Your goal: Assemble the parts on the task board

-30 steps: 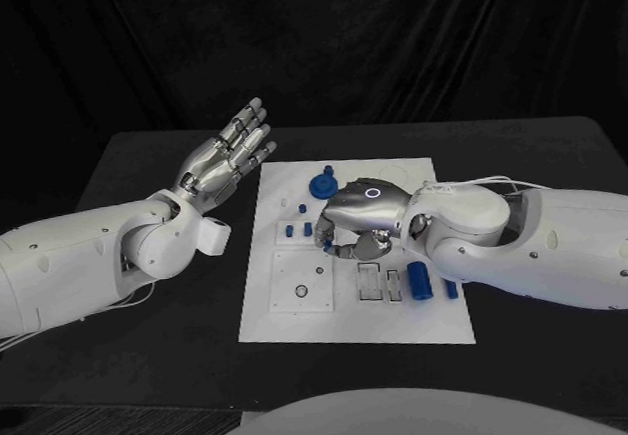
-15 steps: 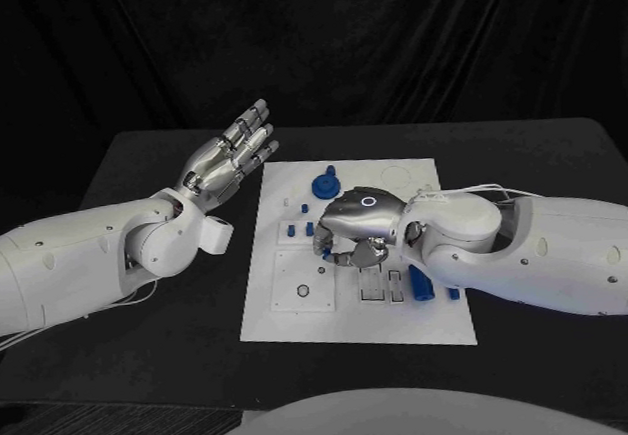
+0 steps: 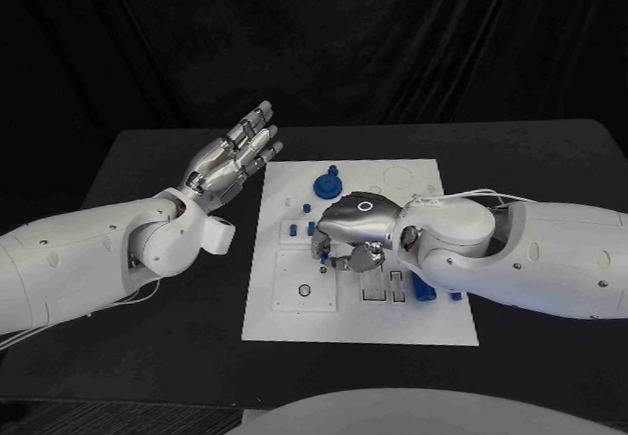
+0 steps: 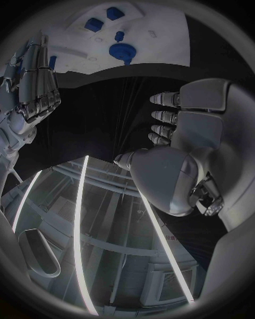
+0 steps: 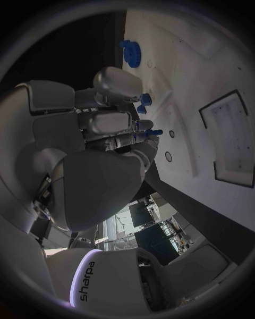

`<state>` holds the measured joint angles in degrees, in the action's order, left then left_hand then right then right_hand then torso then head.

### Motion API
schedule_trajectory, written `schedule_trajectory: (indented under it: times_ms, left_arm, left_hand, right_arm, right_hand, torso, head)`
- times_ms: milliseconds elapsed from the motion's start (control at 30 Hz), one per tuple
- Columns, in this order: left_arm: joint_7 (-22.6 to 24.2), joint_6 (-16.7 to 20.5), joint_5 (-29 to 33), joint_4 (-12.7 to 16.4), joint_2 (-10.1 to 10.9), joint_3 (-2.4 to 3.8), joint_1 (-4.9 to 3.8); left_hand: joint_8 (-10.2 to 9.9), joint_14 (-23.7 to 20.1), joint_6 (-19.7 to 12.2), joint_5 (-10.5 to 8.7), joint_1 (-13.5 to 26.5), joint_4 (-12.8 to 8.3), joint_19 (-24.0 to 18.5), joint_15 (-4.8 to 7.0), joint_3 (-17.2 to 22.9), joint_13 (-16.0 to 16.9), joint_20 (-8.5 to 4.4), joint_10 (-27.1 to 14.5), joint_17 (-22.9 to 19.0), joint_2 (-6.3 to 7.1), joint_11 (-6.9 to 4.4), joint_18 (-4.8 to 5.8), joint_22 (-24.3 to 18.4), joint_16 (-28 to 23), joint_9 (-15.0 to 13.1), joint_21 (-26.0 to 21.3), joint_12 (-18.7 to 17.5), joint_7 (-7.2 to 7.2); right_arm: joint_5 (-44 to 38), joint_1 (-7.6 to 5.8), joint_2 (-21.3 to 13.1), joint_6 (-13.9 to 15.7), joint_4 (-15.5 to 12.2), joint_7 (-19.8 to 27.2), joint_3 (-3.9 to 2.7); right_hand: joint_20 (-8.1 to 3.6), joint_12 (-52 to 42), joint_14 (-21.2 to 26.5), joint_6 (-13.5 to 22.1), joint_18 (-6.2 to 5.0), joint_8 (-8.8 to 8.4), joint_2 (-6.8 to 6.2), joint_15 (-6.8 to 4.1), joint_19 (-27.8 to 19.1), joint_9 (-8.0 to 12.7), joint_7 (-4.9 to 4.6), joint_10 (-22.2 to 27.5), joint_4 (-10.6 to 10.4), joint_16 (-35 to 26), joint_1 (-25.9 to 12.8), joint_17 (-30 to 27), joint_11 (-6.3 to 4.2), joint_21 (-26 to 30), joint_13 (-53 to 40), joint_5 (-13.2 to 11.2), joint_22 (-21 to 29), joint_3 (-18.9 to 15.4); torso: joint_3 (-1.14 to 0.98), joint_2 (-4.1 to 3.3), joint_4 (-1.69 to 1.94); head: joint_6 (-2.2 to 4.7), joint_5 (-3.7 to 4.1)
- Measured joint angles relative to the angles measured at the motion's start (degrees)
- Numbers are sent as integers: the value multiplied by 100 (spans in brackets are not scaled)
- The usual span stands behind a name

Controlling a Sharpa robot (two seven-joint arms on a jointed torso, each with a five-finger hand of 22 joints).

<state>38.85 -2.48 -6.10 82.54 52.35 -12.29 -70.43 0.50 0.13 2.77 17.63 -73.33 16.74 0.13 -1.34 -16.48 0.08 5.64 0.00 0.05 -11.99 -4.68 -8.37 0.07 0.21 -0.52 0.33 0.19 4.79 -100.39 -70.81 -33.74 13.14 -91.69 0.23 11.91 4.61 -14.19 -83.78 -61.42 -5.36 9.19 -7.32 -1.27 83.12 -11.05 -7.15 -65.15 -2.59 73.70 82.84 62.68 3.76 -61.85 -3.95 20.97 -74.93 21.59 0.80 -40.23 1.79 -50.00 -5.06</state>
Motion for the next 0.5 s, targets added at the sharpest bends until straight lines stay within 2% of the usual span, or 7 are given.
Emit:
schedule_trajectory:
  times_ms: [367, 500]
  left_arm:
    - [0, -49, 0, -4, -7, 0, 1]
    - [0, -67, 0, -12, -12, 2, 1]
  left_hand:
    - [0, -18, 21, 41, -42, 0, -21, -23, 0, 1, 22, 0, -1, -41, 0, -1, 1, 0, 0, 0, 0, -21]
    - [0, 0, 42, 59, -65, -3, -21, -41, 2, 1, 22, 0, 0, -18, 0, -1, 1, 0, -6, 0, 0, -42]
  right_arm:
    - [-2, 64, 57, 0, 71, 2, 0]
    - [-2, 85, 71, -1, 81, 4, 0]
  right_hand:
    - [0, 0, 0, 0, 0, 0, 0, 0, 0, -4, 0, 0, 0, 0, 0, 0, 0, 0, 2, 0, 1, 0]
    - [0, 1, 0, 0, -1, 0, -20, 0, 0, -4, 0, 0, 10, 0, 20, 4, 0, 0, 1, 0, 1, 10]
  torso:
    - [-5, 3, -4]
    - [-8, -1, -3]
  head:
    - [0, -10]
    - [0, -6]
